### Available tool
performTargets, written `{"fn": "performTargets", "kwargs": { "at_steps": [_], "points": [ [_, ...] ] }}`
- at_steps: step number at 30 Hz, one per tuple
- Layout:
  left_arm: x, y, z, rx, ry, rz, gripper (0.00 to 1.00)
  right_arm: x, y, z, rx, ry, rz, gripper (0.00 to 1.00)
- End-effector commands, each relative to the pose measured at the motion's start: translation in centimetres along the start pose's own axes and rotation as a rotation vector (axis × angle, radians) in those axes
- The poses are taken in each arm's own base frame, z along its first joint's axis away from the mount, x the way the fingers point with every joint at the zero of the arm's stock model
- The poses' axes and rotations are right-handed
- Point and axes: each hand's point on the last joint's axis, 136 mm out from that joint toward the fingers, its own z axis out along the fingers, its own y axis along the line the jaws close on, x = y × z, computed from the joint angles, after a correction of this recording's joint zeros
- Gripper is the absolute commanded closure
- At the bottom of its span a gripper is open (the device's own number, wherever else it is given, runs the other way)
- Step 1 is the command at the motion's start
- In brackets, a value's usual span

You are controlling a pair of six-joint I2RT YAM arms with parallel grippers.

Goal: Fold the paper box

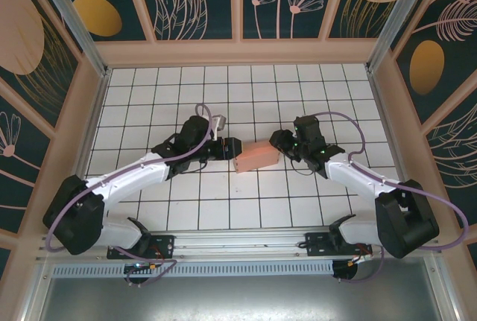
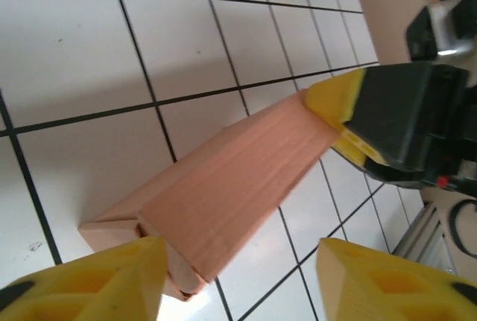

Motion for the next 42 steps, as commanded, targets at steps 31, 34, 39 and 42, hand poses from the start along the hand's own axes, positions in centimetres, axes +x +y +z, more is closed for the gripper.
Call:
{"fn": "performTargets", "kwargs": {
  "at_steps": [31, 34, 39, 42],
  "points": [
    [4.5, 5.1, 3.6, -0.086, 0.128, -0.096, 0.66, 1.8, -1.3, -1.4, -0.07, 0.015, -0.055, 0.71],
    [4.3, 4.9, 3.5, -0.073, 0.12, -0.087, 0.66, 1.6, -1.2, -1.5, -0.078, 0.008, -0.056, 0.87],
    [4.4, 4.8, 3.7, -0.068, 0.13, -0.079, 0.65, 1.3, 0.8, -2.0, -0.133, 0.007, -0.119, 0.52],
    [4.5, 4.8, 3.9, -0.063, 0.134, -0.081, 0.65, 1.9, 1.5, -1.6, -0.13, 0.022, -0.177, 0.36]
  ]
}}
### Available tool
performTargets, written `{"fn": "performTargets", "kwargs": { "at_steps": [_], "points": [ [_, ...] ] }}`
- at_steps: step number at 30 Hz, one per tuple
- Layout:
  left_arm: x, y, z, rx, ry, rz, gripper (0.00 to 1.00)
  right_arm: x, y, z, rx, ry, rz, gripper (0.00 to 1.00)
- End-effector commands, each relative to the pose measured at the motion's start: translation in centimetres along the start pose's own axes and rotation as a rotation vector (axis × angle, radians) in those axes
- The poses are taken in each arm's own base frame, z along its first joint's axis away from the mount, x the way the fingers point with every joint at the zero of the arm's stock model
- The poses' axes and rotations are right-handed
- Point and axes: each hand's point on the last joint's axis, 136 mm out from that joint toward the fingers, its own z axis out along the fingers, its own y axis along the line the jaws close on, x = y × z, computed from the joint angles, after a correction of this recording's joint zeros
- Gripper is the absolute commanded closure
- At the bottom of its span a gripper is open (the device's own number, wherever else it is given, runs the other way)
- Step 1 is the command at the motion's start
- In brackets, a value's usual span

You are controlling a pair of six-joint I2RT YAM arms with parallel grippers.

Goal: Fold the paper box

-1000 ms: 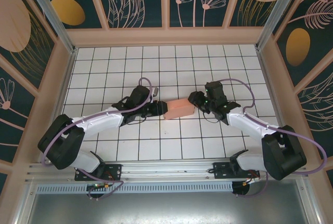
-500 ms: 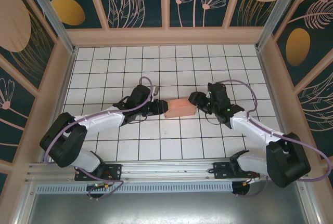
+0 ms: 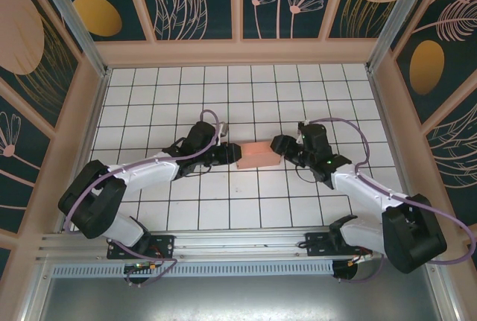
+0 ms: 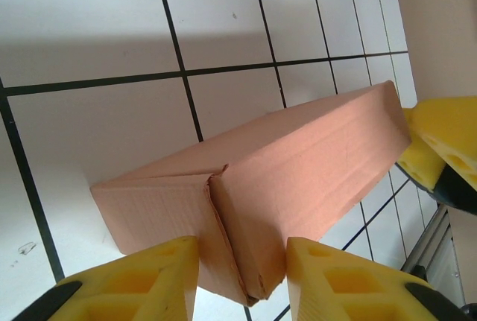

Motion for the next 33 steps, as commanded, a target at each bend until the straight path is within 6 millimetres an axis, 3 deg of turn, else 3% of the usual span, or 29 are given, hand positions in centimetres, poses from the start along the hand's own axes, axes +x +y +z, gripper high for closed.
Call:
{"fn": "performTargets", "kwargs": {
  "at_steps": [1, 7, 10, 14, 17, 21, 25, 30, 33],
  "points": [
    [2.2, 2.3, 0.8, -0.063, 0.079, -0.015, 0.65, 0.6, 1.7, 0.4, -0.033, 0.034, -0.082, 0.34],
    [2.2, 2.4, 0.7, -0.064, 0.079, -0.015, 0.65, 2.5, 1.7, 2.4, 0.025, 0.122, -0.127, 0.3],
    [2.3, 2.5, 0.6, -0.069, 0.079, -0.011, 0.65, 2.5, 0.7, 2.5, 0.06, 0.126, -0.113, 0.41],
    [2.2, 2.6, 0.5, -0.076, 0.074, -0.007, 0.65, 2.7, 0.0, 2.0, 0.071, 0.126, -0.102, 0.62],
    [2.2, 2.5, 0.6, -0.073, 0.076, -0.005, 0.64, 1.7, -0.8, 1.6, 0.086, 0.1, -0.077, 0.75],
    [2.2, 2.1, 0.6, -0.051, 0.077, -0.005, 0.63, 1.5, -1.1, 1.5, 0.093, 0.09, -0.073, 0.87],
    [1.6, 1.3, 0.4, -0.025, 0.063, 0.026, 0.53, 1.3, -1.0, 1.5, 0.087, 0.088, -0.073, 0.97],
    [-0.2, -0.8, -0.8, 0.012, 0.005, 0.161, 0.27, 0.9, -0.5, 1.5, 0.08, 0.081, -0.08, 0.96],
    [-2.3, -1.7, -1.9, -0.03, -0.058, 0.27, 0.15, 0.2, 0.3, 1.2, 0.066, 0.063, -0.085, 0.77]
  ]
}}
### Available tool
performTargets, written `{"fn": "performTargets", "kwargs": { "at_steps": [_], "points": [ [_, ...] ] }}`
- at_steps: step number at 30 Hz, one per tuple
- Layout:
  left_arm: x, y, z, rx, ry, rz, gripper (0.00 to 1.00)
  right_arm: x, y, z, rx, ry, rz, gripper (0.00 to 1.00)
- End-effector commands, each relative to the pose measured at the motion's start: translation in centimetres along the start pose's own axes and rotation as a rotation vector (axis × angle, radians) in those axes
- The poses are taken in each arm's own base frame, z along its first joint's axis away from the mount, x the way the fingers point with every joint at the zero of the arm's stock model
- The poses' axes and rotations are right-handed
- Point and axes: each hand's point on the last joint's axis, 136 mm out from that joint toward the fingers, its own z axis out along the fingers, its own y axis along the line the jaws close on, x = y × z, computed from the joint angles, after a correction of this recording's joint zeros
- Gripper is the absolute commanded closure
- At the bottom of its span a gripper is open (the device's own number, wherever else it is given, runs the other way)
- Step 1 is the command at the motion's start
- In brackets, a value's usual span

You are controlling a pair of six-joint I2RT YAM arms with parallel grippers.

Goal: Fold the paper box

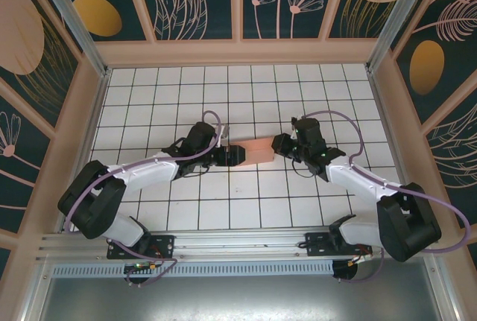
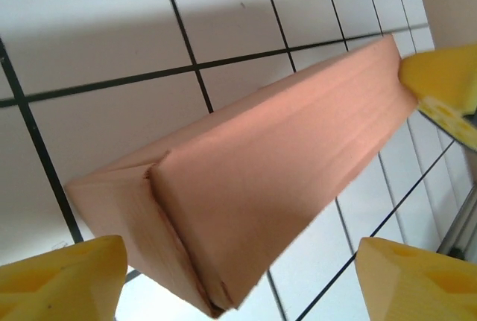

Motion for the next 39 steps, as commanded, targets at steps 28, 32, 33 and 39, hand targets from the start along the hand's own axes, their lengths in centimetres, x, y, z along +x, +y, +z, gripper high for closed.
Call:
{"fn": "performTargets", "kwargs": {
  "at_steps": [28, 32, 33, 39],
  "points": [
    [-4.4, -6.6, 3.8, 0.156, 0.303, 1.117, 0.16, -2.7, -4.9, -7.8, 0.04, -0.168, 0.038, 0.24],
    [-3.7, -5.8, 5.1, 0.139, 0.355, 1.117, 0.21, -3.0, -4.9, -7.7, 0.032, -0.17, 0.034, 0.24],
    [-3.6, -5.6, 5.3, 0.132, 0.365, 1.12, 0.23, -3.1, -4.9, -7.6, 0.032, -0.167, 0.033, 0.25],
    [-2.8, -4.4, 6.3, 0.068, 0.422, 1.14, 0.31, -3.2, -5.1, -7.4, 0.041, -0.165, 0.028, 0.26]
  ]
}}
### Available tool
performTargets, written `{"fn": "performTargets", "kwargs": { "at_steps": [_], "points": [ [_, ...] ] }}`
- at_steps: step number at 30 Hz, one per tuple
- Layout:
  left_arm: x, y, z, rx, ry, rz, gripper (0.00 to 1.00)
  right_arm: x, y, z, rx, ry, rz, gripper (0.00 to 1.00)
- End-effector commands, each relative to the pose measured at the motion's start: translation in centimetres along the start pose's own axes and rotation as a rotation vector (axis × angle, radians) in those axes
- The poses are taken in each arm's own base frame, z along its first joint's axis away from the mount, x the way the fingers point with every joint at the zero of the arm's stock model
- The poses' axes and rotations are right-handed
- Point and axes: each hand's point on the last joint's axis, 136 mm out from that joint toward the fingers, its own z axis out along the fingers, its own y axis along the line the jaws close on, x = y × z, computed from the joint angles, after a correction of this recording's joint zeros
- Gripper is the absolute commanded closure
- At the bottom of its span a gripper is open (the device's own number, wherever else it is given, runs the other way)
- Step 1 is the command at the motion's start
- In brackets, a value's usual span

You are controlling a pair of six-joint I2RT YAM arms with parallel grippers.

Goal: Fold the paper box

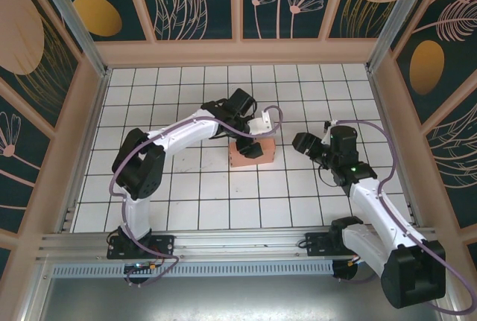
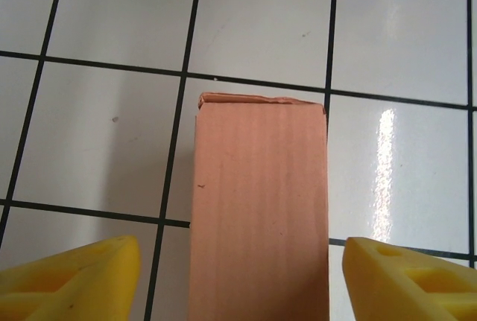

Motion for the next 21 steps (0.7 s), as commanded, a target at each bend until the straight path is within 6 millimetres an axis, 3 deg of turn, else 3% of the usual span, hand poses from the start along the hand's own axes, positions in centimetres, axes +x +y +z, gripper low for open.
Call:
{"fn": "performTargets", "kwargs": {
  "at_steps": [1, 7, 12, 16, 21],
  "points": [
    [1.1, 0.0, 0.5, -0.004, 0.072, 0.023, 0.32, -0.3, -0.2, 0.1, -0.003, -0.007, -0.018, 0.26],
    [1.3, 0.0, 0.2, -0.023, 0.091, 0.031, 0.45, -0.5, 0.0, 0.2, -0.01, -0.016, -0.016, 0.27],
    [1.1, 0.6, -0.8, -0.083, 0.084, 0.035, 0.5, -0.4, -0.1, 0.5, -0.01, -0.005, -0.011, 0.27],
    [1.6, 2.3, -1.8, -0.217, 0.108, 0.047, 0.59, -0.3, -0.3, 0.7, -0.003, 0.002, -0.007, 0.28],
    [2.5, 5.5, -3.9, -0.454, 0.14, 0.068, 0.56, -0.3, -0.3, 1.0, -0.01, 0.008, -0.005, 0.28]
  ]
}}
